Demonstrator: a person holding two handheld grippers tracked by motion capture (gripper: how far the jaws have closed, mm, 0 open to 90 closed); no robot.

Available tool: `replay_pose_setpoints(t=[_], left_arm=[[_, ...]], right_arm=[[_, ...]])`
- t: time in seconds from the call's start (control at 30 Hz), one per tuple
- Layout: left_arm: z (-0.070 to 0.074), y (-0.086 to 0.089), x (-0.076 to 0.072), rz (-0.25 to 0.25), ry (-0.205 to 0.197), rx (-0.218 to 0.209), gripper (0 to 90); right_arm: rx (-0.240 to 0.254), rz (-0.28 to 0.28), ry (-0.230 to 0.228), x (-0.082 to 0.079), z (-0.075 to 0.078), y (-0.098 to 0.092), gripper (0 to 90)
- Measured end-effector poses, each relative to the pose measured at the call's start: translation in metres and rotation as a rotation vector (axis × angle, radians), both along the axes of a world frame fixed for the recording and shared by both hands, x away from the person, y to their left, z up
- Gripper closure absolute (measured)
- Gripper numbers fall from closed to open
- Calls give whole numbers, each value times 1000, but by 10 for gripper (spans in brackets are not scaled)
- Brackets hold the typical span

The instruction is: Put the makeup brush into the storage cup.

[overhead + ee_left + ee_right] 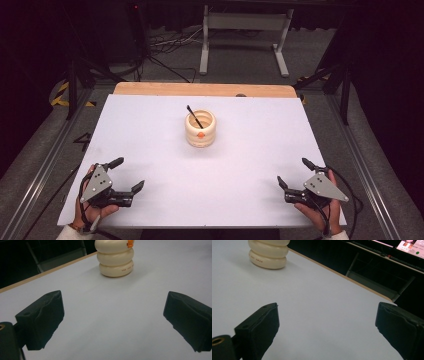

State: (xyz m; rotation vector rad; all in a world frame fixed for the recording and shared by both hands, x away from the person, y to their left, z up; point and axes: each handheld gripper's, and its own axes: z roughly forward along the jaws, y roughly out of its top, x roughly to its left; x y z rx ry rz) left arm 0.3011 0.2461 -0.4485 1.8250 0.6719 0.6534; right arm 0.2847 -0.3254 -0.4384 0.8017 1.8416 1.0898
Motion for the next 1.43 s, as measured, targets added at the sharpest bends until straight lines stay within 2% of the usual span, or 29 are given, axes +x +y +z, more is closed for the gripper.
replay_pose_setpoints(t=[0.37, 0.83, 1.03, 1.43], left_arm=[[0, 0, 0, 4, 2, 0, 41], [1, 3, -2, 19, -5, 21, 40], [0, 3, -1, 18, -4, 16, 41], [1, 1, 1, 14, 1, 18, 42]], right_arm=[[-3, 5, -3, 0, 1, 2, 58], [-2, 33, -2, 3, 1, 7, 61], [-40, 37, 1, 3, 0, 11, 64], [-49, 25, 18, 4, -2, 11, 64]])
